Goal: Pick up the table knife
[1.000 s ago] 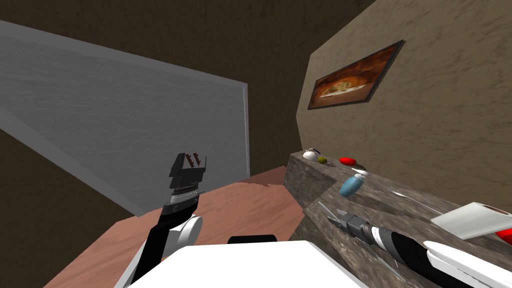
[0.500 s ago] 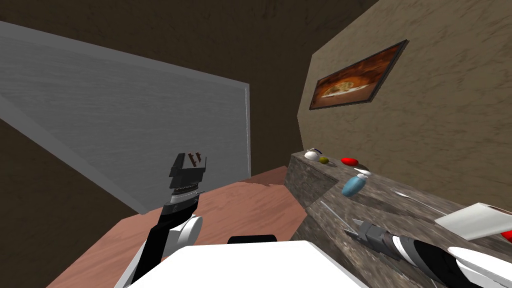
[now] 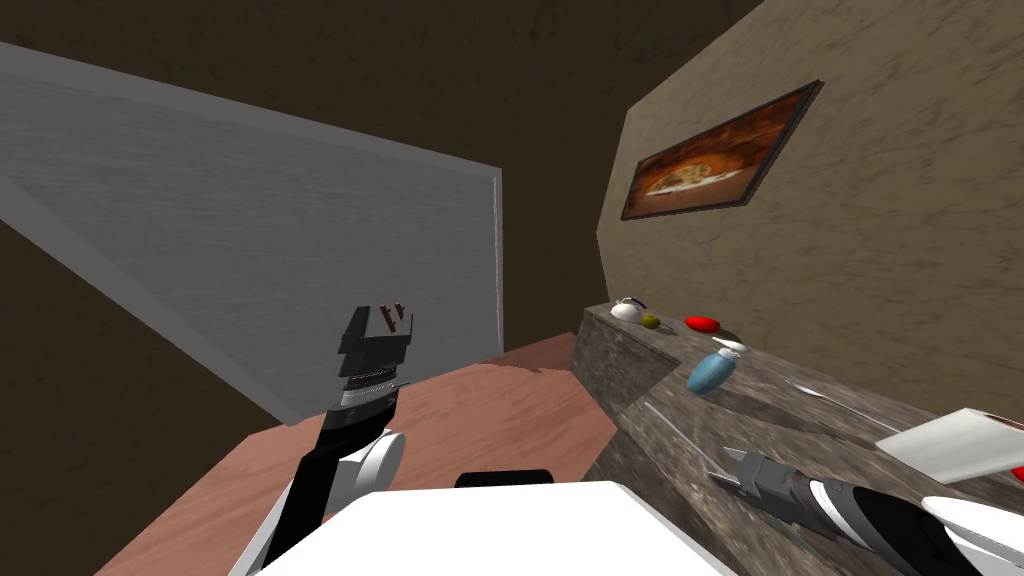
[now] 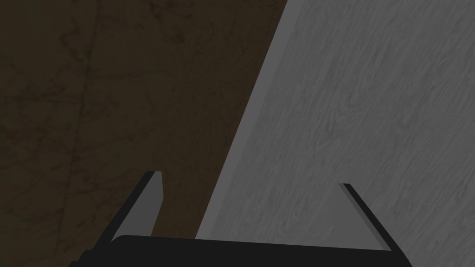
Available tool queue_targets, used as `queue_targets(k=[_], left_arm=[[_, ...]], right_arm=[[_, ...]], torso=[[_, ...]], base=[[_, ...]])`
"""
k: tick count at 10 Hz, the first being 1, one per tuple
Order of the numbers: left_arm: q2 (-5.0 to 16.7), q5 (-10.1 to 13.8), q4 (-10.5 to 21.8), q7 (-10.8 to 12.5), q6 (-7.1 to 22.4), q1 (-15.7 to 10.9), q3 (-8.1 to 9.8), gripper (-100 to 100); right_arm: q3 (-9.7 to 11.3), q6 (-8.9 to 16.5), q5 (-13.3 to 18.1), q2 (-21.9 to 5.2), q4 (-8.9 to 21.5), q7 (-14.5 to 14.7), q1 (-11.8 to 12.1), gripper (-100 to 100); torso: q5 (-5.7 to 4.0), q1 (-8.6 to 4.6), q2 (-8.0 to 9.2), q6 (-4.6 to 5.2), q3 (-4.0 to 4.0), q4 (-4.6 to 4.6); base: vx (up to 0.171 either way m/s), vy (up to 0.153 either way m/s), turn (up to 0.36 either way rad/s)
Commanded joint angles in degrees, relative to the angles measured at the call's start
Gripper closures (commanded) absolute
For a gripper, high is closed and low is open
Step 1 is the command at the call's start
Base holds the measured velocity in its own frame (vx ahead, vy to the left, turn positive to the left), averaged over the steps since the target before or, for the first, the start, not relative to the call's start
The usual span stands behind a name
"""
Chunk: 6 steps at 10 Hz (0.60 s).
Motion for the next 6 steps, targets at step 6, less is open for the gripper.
queue_targets(k=[6], left_arm=[[0.01, 0.00, 0.00, 0.00, 0.00, 0.02, 0.01, 0]], right_arm=[[-0.27, 6.33, 0.85, -0.04, -11.59, 5.63, 4.73, -100]], torso=[[-0.08, -0.36, -0.57, 0.00, -0.33, -0.14]], base=[[0.132, -0.069, -0.222]])
